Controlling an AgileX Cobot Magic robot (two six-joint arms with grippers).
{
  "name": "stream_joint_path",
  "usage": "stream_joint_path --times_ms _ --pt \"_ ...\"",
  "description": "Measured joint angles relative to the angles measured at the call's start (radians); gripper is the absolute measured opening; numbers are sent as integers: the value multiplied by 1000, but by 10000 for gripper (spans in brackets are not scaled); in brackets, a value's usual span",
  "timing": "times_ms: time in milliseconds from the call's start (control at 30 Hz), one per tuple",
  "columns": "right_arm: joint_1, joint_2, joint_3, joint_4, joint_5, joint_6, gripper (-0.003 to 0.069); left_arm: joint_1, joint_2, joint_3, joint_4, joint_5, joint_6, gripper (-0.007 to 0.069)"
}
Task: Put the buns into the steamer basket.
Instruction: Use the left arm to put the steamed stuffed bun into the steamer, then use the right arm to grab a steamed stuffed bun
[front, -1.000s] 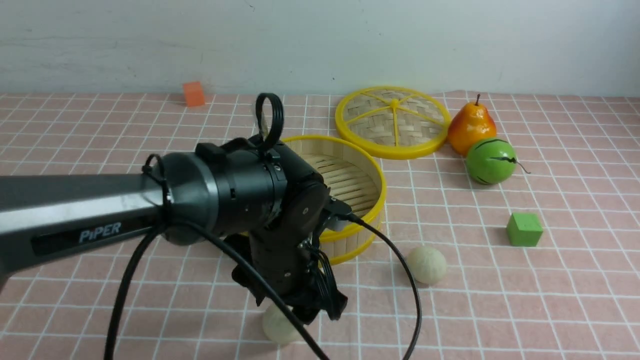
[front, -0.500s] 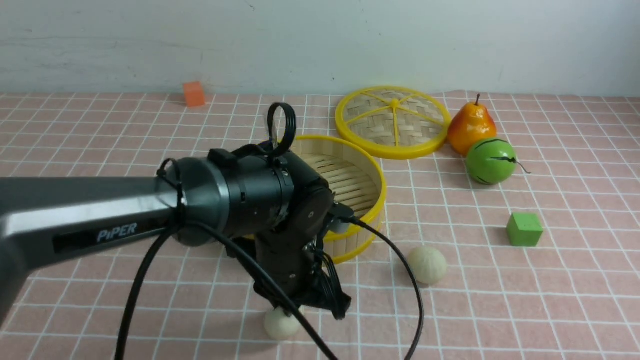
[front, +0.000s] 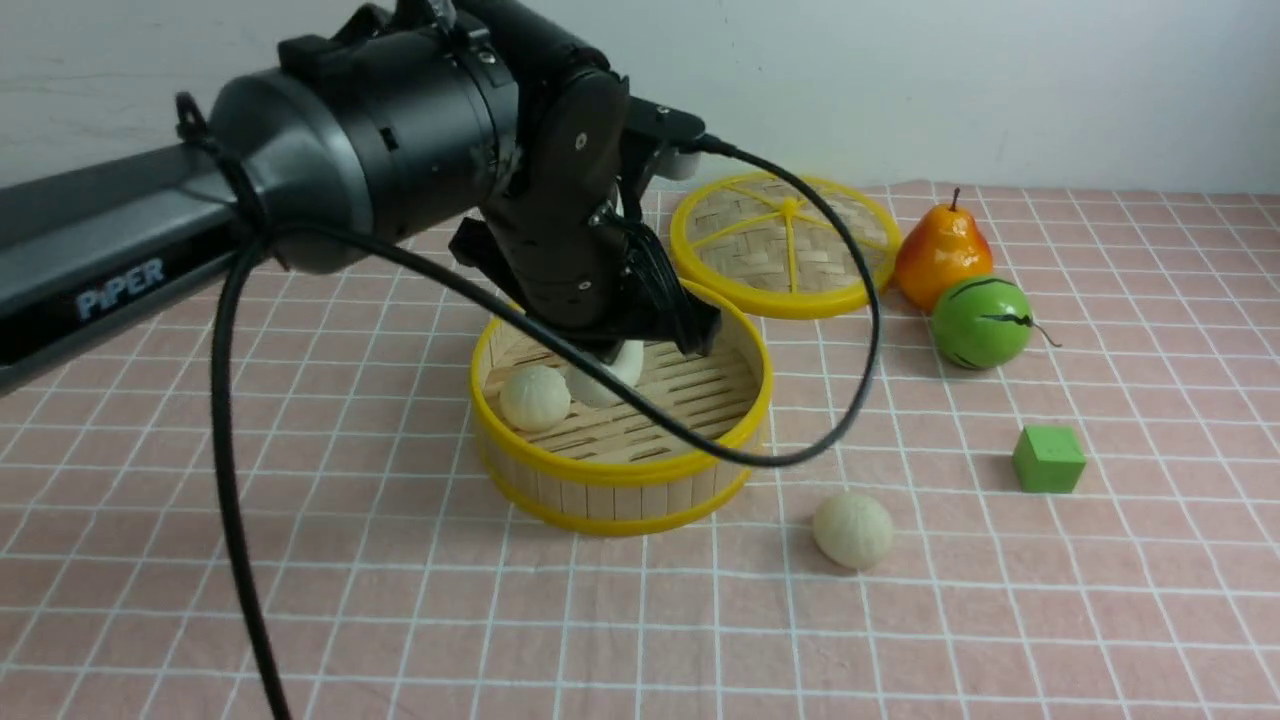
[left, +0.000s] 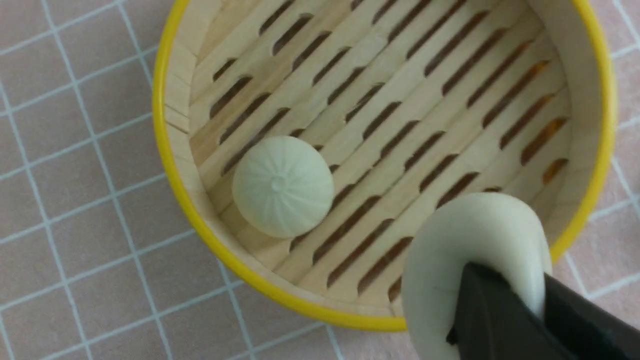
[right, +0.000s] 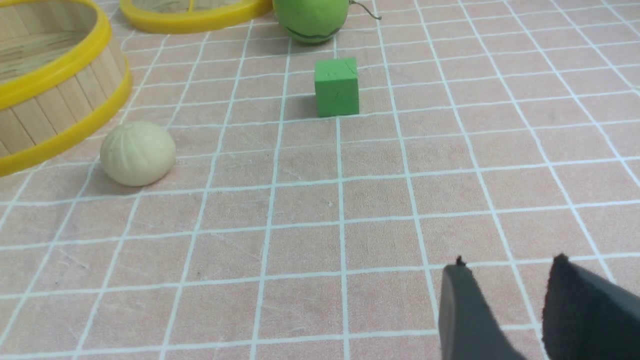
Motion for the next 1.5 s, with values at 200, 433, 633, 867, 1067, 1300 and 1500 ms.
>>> stream_joint_path --times_ms 200,433,633,867,1067,1300,1500 --pt "0 0 0 0 0 0 239 59 143 -63 -58 -15 0 25" --pt "0 0 0 0 0 0 239 63 228 -72 -105 -79 3 217" --pt "0 0 0 0 0 0 239 63 238 -74 -113 -90 3 417" --pt "0 0 0 0 0 0 239 63 208 -108 -118 19 3 477" --pt "0 0 0 0 0 0 239 63 43 -219 -120 228 3 477" --pt "0 0 0 0 0 0 239 63 -214 -225 -120 309 7 463" --pt "0 0 0 0 0 0 239 63 -455 -71 -120 310 -10 352"
